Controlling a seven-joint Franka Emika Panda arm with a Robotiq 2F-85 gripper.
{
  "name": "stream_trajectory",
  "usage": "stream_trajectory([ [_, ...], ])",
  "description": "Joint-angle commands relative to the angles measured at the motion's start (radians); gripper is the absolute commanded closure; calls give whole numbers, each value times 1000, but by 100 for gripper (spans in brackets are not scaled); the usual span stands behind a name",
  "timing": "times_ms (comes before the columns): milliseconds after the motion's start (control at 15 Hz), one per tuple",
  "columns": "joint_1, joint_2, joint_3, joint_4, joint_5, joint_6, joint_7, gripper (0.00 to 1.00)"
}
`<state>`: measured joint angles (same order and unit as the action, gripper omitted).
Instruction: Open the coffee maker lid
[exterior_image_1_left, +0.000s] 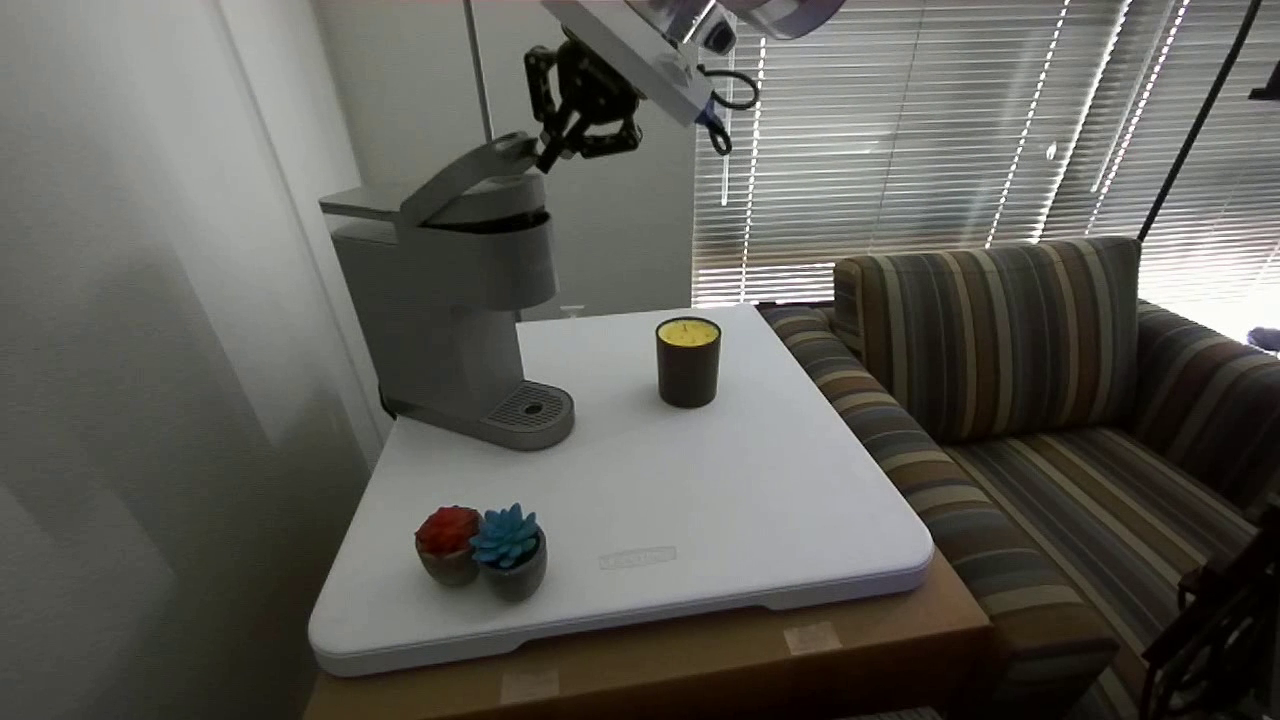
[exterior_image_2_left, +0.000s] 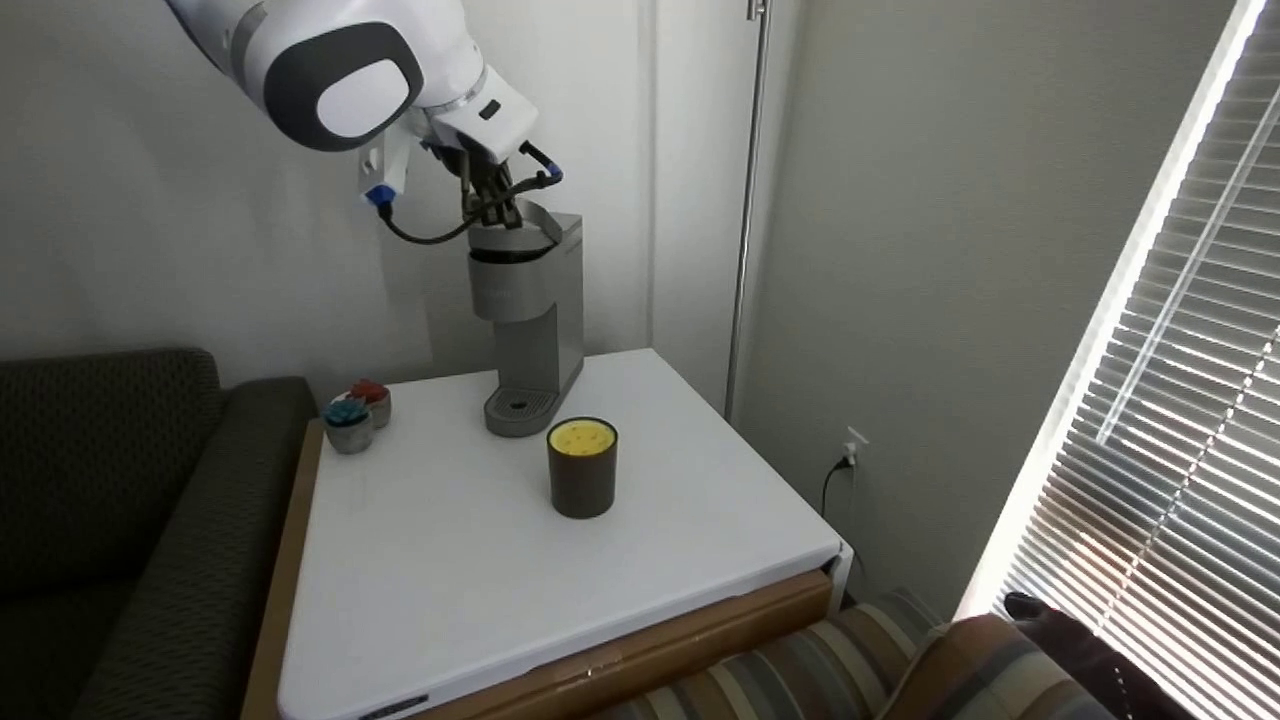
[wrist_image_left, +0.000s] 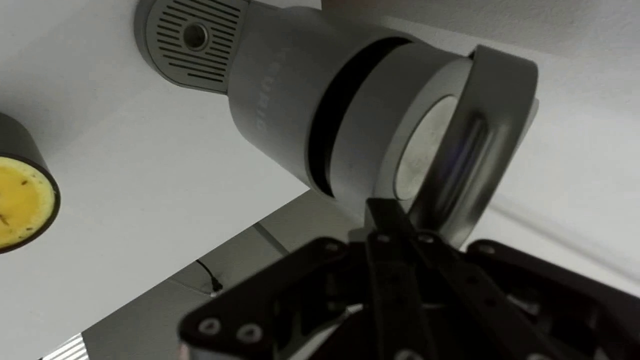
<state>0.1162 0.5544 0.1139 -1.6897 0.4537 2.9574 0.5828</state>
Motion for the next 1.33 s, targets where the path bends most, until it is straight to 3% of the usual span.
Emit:
stream_trajectory([
  [0, 0, -7, 11, 22, 13, 30, -25, 100],
  [1267, 16, 19, 37, 163, -5, 38, -135, 100],
])
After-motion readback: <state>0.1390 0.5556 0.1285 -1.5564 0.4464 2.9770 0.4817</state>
